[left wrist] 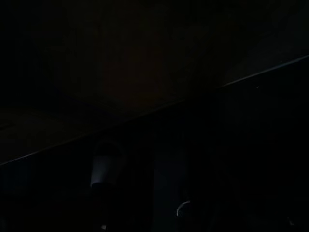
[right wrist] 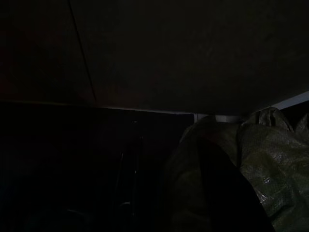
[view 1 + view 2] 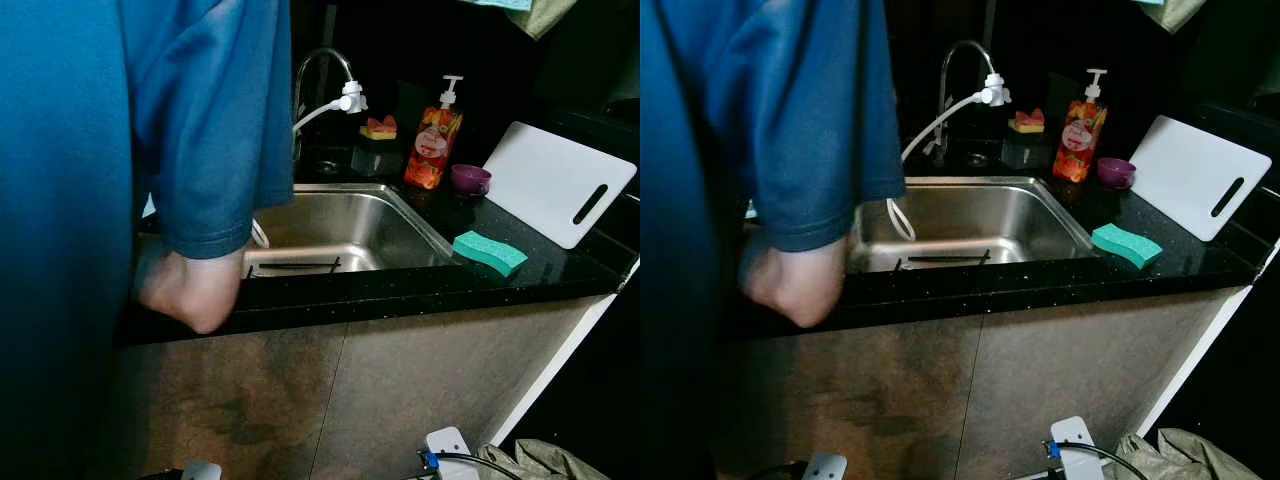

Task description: Kitchen organization

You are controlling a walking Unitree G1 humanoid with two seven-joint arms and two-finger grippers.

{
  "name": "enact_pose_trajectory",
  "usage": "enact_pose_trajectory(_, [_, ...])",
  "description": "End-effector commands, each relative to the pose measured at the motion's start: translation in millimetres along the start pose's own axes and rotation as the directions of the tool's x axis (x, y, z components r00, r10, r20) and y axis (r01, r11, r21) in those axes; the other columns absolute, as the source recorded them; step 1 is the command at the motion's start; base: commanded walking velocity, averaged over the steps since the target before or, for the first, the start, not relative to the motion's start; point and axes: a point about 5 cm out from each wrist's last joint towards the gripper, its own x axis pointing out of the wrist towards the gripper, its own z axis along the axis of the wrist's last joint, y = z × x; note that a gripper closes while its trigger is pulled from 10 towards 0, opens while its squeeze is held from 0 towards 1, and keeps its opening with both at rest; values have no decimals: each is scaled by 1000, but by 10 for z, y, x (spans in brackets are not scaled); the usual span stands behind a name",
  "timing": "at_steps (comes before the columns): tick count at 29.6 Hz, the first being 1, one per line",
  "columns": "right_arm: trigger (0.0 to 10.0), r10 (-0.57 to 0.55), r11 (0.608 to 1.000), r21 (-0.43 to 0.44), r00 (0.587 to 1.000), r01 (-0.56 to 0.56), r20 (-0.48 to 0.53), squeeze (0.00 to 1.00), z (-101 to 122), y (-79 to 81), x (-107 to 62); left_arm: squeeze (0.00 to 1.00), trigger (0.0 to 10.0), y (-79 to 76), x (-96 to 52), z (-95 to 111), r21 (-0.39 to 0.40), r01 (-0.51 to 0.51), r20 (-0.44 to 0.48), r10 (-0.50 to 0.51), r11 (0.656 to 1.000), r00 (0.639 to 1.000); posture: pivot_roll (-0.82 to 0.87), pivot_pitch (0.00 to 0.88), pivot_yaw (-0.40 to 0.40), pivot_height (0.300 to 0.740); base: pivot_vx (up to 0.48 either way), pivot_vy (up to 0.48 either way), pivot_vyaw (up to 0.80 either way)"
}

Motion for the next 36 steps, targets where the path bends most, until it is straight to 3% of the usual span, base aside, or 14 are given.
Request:
enact_pose_trajectory(1, [10000,-12,1000,6,1000,12,-26,0,-56,-31,-18,0,10000,-15,-18,-38,-3,0,-10,0,1000,1000,-25,62,-128,740,0,0,0])
enact_pose_trajectory(36, [10000,-17,1000,11,1000,17,-25,0,-46,-42,-15,0,10000,-23,-12,-21,-5,1,-5,-1,1000,1000,-27,64,-128,740,0,0,0])
